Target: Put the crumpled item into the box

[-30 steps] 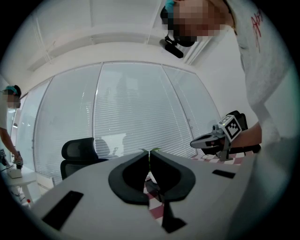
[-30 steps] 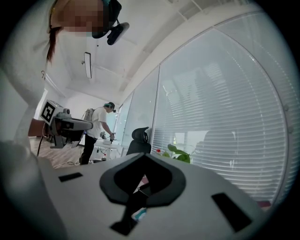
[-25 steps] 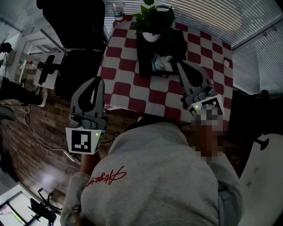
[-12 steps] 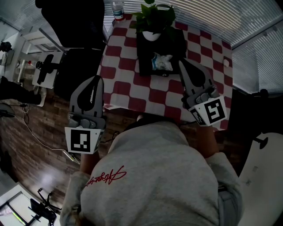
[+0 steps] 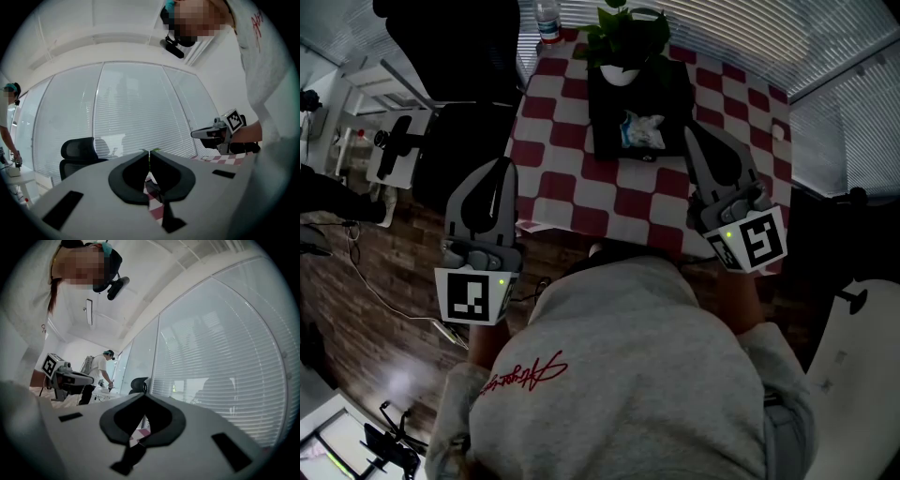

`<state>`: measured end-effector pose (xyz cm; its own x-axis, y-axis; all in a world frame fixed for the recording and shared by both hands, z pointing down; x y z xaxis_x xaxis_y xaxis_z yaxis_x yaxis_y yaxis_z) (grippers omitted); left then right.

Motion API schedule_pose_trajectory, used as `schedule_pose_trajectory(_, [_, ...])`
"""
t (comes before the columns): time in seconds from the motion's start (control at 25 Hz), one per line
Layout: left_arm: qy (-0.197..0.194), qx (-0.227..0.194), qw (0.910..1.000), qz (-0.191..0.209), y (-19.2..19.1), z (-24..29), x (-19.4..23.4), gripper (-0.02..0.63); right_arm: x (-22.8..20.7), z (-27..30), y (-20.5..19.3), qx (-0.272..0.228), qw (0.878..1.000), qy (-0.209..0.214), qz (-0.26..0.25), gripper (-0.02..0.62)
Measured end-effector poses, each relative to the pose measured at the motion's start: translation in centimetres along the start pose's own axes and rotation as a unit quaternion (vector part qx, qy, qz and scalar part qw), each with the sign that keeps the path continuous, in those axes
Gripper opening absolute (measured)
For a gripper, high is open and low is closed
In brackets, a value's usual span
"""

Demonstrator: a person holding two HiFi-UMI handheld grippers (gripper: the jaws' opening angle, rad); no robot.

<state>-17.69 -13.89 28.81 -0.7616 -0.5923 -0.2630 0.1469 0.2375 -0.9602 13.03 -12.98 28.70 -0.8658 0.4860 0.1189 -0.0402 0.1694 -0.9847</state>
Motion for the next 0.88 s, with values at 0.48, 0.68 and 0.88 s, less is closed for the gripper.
schedule_pose_trajectory(0.48, [-0.001,-0.006,1.0,0.003,0.24,0.43,0.1,0.022,-0.25,-0.27,0.79,-0.012,1.0,-0.002,0.002,0.011])
schedule_pose_trajectory(0.68, [0.001,0.0,1.0,0.002,0.15,0.45,-0.1,0.021,-0.12,-0.3,0.81,-0.008,1.0,0.002,-0.004,0.011])
schedule_pose_trajectory(0.88, [0.002,0.004,1.0,0.0,0.07,0.28,-0.17,0.023,0.21,-0.36,0.95,-0.009,1.0,0.009,-0.005,0.009])
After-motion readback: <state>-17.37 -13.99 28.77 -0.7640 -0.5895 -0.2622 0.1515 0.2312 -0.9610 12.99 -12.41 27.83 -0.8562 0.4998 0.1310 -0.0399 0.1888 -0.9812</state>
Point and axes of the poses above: the fingertips, and each gripper's own axes: z forward along the fingers, x to its left, y out of its top, the point moved 8 cm from there along -z, backward along the fingers, and after that the axes turned 3 degrees about z, right-handed, at the moved point
